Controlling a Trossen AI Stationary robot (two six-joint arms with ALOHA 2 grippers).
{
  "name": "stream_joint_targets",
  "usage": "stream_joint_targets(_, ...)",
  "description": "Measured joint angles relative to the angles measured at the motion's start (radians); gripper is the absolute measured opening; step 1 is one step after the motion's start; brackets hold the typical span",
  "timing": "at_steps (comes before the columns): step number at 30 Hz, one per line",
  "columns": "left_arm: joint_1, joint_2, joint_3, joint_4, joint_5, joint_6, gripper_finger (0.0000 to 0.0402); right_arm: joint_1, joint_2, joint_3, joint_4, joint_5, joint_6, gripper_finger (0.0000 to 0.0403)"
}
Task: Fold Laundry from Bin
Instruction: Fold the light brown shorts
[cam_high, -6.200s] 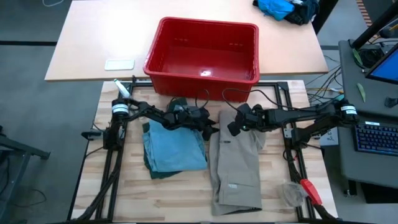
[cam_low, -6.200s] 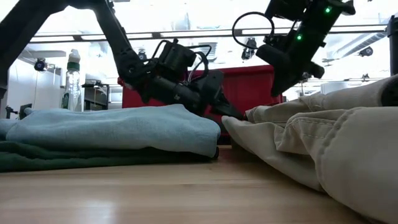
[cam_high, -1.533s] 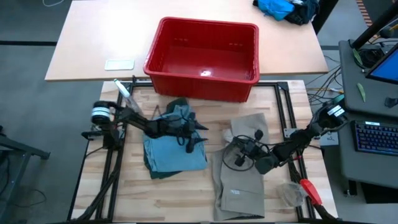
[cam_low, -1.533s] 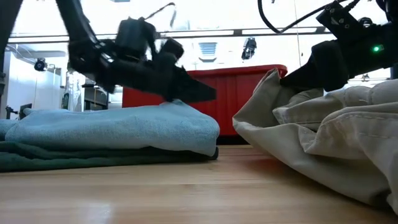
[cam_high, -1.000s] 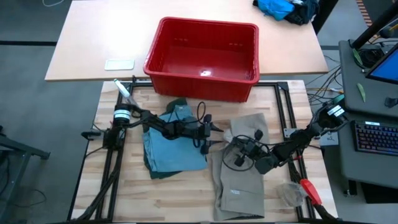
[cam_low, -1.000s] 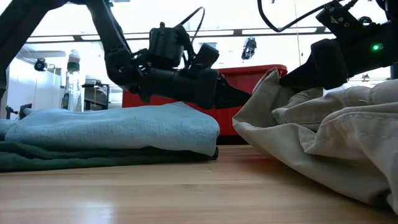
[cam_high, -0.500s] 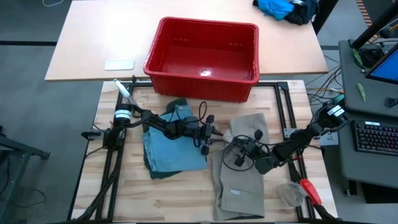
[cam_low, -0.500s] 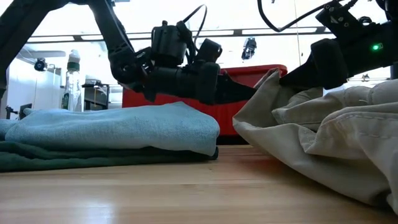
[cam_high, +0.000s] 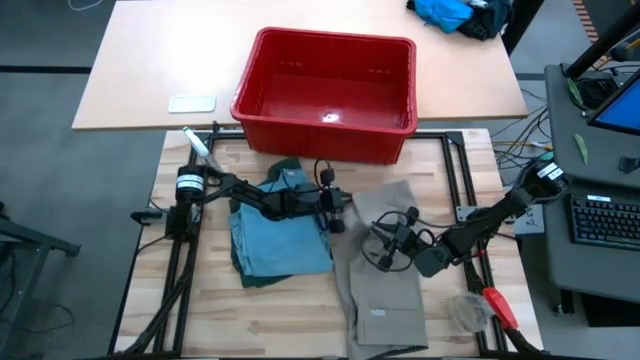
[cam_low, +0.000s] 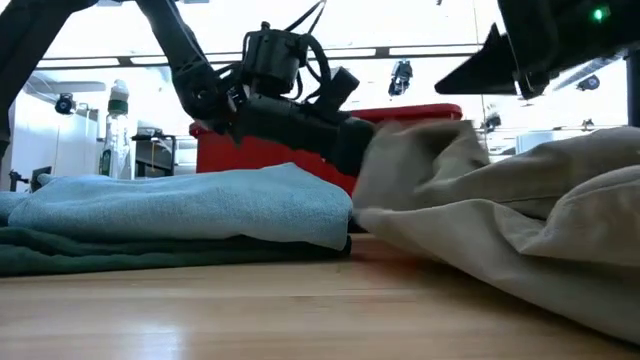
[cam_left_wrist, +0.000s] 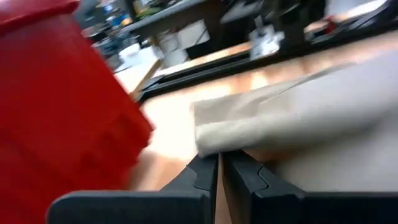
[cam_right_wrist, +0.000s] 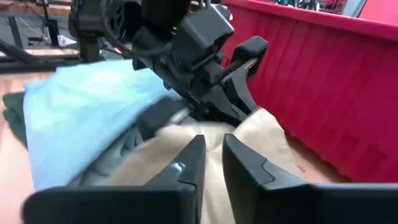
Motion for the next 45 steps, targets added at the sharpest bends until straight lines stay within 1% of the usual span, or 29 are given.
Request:
stream_joint_targets(2,0.004,-0.009,0.0,-0.024,-0.03,0.015,0.0004,-0.001,-0.022,0.029,-0.083,0.0,0.038,0.0061)
stream_joint_targets(6,0.007,-0.041,0.0,-0.112,-0.035,0.021,0.0004,-0.002,-0.037,0.083,-0.234,0.001,0.11,0.0093)
stream_joint_targets(8,0.008,-0.071,0.0,-0.19,-0.06,0.032,0.0004,-0.002,-0.034,0.105,-0.287,0.0,0.147,0.0107)
stream_joint_targets(11,0.011,-0.137,0.0,-0.331,-0.15,0.045,0.0004,-0.002,-0.034,0.118,-0.334,-0.001,0.194,0.0124)
stream_joint_targets(12,0.015,-0.161,0.0,-0.373,-0.168,0.053,0.0004,-0.002,-0.034,0.118,-0.34,-0.002,0.204,0.0129)
stream_joint_targets(13,0.019,-0.188,-0.001,-0.421,-0.164,0.059,0.0004,-0.002,-0.035,0.118,-0.348,-0.002,0.21,0.0134)
stream_joint_targets(14,0.024,-0.211,-0.003,-0.468,-0.147,0.061,0.0004,-0.002,-0.035,0.118,-0.349,-0.002,0.211,0.0138)
stream_joint_targets(15,0.03,-0.231,-0.004,-0.505,-0.102,0.06,0.0004,-0.002,-0.035,0.118,-0.349,-0.002,0.211,0.0142)
stream_joint_targets(16,0.036,-0.251,-0.007,-0.544,-0.037,0.055,0.0004,-0.002,-0.034,0.118,-0.348,-0.002,0.212,0.0146)
stream_joint_targets(19,0.06,-0.296,-0.028,-0.662,0.213,0.027,0.0004,-0.002,-0.032,0.118,-0.354,-0.003,0.224,0.0155)
stream_joint_targets(21,0.075,-0.322,-0.051,-0.727,0.337,0.01,0.0006,-0.002,-0.032,0.117,-0.356,-0.011,0.225,0.0161)
stream_joint_targets(22,0.078,-0.332,-0.061,-0.744,0.369,0.006,0.0008,-0.002,-0.032,0.117,-0.353,-0.019,0.225,0.0163)
stream_joint_targets(23,0.079,-0.343,-0.07,-0.759,0.372,0.004,0.0012,-0.002,-0.032,0.116,-0.354,-0.019,0.224,0.0165)
stream_joint_targets(25,0.079,-0.352,-0.089,-0.806,0.331,0.004,0.0025,-0.002,-0.032,0.116,-0.354,-0.019,0.223,0.0169)
stream_joint_targets(27,0.078,-0.349,-0.108,-0.825,0.279,0.004,0.0043,-0.002,-0.032,0.116,-0.355,-0.019,0.223,0.0172)
stream_joint_targets(28,0.078,-0.34,-0.117,-0.822,0.274,0.004,0.0054,-0.002,-0.032,0.116,-0.354,-0.019,0.223,0.0174)
stream_joint_targets(32,0.078,-0.297,-0.126,-0.697,0.282,-0.049,0.0102,-0.006,-0.032,0.116,-0.353,-0.019,0.218,0.0178)
stream_joint_targets(38,0.076,-0.203,-0.094,-0.631,0.286,-0.07,0.017,-0.009,-0.032,0.115,-0.352,-0.019,0.219,0.0178)
stream_joint_targets(42,0.071,-0.141,-0.055,-0.624,0.291,-0.068,0.0193,-0.009,-0.031,0.115,-0.353,-0.019,0.219,0.018)
stream_joint_targets(45,0.069,-0.108,-0.033,-0.619,0.346,-0.066,0.0196,-0.011,-0.031,0.115,-0.353,-0.019,0.218,0.018)
